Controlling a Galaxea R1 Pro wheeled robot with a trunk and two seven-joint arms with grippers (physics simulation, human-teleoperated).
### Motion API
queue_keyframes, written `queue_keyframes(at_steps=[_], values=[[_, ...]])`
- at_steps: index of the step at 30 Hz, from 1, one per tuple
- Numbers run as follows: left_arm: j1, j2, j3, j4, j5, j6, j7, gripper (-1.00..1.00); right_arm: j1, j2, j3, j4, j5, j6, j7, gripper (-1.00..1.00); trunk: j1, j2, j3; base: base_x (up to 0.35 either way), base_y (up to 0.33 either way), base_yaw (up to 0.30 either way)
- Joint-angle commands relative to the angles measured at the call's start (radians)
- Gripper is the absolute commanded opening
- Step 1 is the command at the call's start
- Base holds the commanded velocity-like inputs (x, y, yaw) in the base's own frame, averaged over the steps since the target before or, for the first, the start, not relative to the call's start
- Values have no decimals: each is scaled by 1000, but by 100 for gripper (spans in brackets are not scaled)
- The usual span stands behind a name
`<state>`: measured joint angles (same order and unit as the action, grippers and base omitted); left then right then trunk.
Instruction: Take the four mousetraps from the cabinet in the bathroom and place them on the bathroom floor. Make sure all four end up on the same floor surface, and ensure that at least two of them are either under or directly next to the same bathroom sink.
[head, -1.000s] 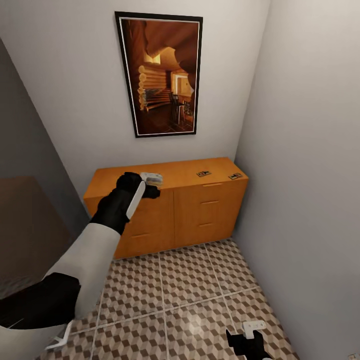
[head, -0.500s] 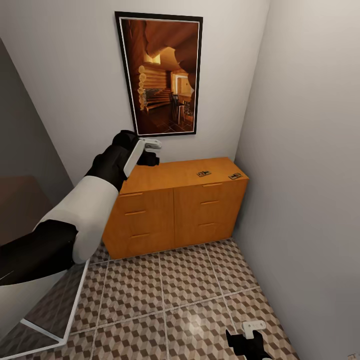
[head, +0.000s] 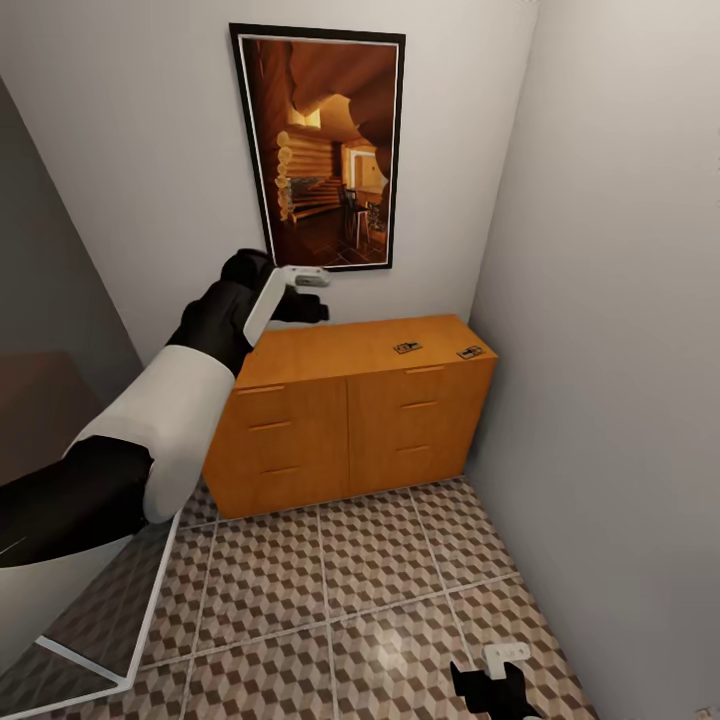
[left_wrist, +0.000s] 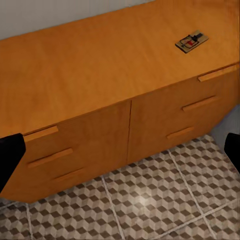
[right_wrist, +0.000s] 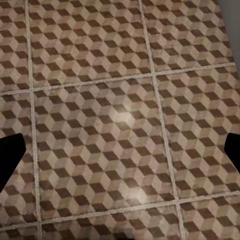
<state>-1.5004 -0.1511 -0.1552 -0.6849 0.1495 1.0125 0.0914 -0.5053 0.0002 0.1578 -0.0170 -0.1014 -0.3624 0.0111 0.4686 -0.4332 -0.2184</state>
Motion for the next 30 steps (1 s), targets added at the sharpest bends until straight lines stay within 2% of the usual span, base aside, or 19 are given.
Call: queue_keyframes(at_steps=[1, 3, 9, 11, 16, 30], values=[[-1, 1, -7, -2, 11, 3, 6, 100, -1, 0, 8, 1, -11, -2, 1, 100, 1, -2, -1, 0, 0, -82], [-2, 1, -20, -6, 11, 4, 1, 100, -1, 1, 8, 1, -11, 4, 1, 100, 1, -2, 0, 0, 0, -117], [-2, 2, -104, -35, 11, 4, -8, 100, -1, 0, 8, 2, -11, 34, 3, 100, 1, -2, 5, 0, 0, -176], [-2, 2, -116, -43, 11, 4, -9, 100, -1, 0, 8, 2, -11, 37, 3, 100, 1, -2, 7, 0, 0, -191], [-2, 2, -132, -53, 13, 5, -10, 100, -1, 0, 8, 2, -11, 40, 3, 100, 1, -2, 12, 1, 17, -190], [-2, 1, -140, -61, 13, 5, -13, 100, -1, 0, 8, 2, -11, 42, 3, 100, 1, -2, 26, 49, 116, -171]])
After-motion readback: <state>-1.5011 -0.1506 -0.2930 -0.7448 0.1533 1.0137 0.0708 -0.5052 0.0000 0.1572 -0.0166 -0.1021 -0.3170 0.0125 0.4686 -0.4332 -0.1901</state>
